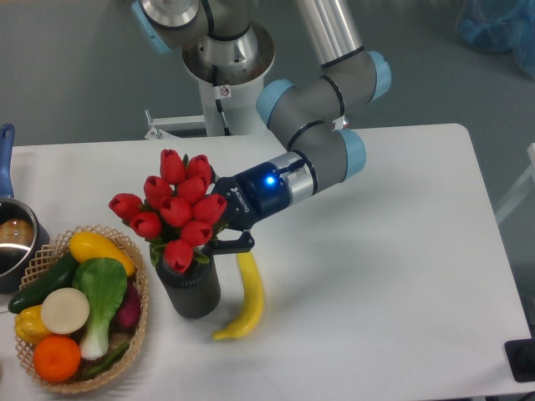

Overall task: Insert the flowers into the vase
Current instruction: 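Lower the tulip stems into the black vase opening, then push the tulip stems deeper into the vase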

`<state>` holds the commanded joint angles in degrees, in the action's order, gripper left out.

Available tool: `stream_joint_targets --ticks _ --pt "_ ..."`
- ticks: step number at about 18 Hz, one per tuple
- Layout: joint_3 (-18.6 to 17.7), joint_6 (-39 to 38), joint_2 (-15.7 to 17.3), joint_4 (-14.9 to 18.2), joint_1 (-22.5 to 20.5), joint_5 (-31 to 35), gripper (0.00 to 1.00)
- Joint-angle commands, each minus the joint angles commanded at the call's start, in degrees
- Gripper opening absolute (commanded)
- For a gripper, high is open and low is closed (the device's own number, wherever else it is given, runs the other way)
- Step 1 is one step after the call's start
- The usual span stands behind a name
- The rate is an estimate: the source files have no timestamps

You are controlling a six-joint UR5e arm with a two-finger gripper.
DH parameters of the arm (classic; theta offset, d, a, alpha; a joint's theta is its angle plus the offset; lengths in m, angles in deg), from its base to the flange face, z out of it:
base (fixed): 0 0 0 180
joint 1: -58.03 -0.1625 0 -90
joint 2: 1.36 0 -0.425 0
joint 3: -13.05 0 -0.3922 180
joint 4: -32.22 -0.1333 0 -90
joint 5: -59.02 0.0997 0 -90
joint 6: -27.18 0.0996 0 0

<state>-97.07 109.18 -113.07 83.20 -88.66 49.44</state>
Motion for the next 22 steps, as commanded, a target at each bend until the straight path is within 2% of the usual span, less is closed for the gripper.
stream_joint_targets --ticks 22 --pt "-3.7 9.2 -2.6 -0.1 0.0 0.4 0.46"
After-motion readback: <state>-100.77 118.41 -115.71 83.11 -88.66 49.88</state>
